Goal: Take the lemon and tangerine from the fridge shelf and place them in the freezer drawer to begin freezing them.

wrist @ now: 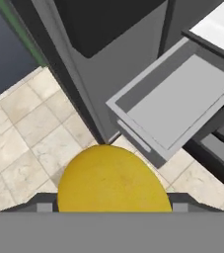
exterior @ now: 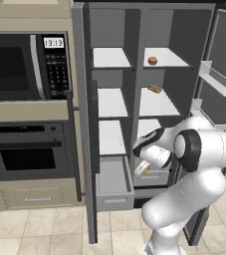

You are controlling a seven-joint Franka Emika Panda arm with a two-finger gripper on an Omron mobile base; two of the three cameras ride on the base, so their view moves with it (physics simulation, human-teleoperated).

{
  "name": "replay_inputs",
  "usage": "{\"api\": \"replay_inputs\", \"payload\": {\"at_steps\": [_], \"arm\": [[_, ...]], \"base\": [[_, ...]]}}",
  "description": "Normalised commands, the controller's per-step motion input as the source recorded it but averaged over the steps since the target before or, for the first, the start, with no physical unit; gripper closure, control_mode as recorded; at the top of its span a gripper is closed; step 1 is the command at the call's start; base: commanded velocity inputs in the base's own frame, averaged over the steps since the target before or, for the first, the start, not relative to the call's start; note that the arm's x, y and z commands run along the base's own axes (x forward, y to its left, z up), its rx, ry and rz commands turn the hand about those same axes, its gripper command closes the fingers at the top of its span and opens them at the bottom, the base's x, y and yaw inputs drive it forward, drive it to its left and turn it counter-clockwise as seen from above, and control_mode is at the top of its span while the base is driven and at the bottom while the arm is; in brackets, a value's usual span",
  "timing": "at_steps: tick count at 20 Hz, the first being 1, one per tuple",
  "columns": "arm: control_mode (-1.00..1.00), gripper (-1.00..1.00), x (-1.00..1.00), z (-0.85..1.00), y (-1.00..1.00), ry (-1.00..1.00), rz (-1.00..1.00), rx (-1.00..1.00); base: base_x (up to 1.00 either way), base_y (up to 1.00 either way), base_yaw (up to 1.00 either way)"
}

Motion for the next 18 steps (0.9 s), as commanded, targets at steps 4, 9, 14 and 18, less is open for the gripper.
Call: {"api": "replay_inputs", "payload": {"at_steps": [4, 9, 14, 18], "arm": [[-1.00, 1.00, 0.49, -0.73, 0.05, 0.00, 0.17, 0.00], [-1.00, 1.00, 0.49, -0.19, -0.02, 0.00, 0.13, 0.00], [-1.00, 1.00, 0.66, -0.23, 0.00, 0.00, 0.09, 0.00], [-1.00, 1.00, 0.72, -0.20, 0.00, 0.00, 0.02, 0.00]], "base": [[0.00, 0.00, 0.00], [0.00, 0.00, 0.00], [0.00, 0.00, 0.00], [0.00, 0.00, 0.00]]}}
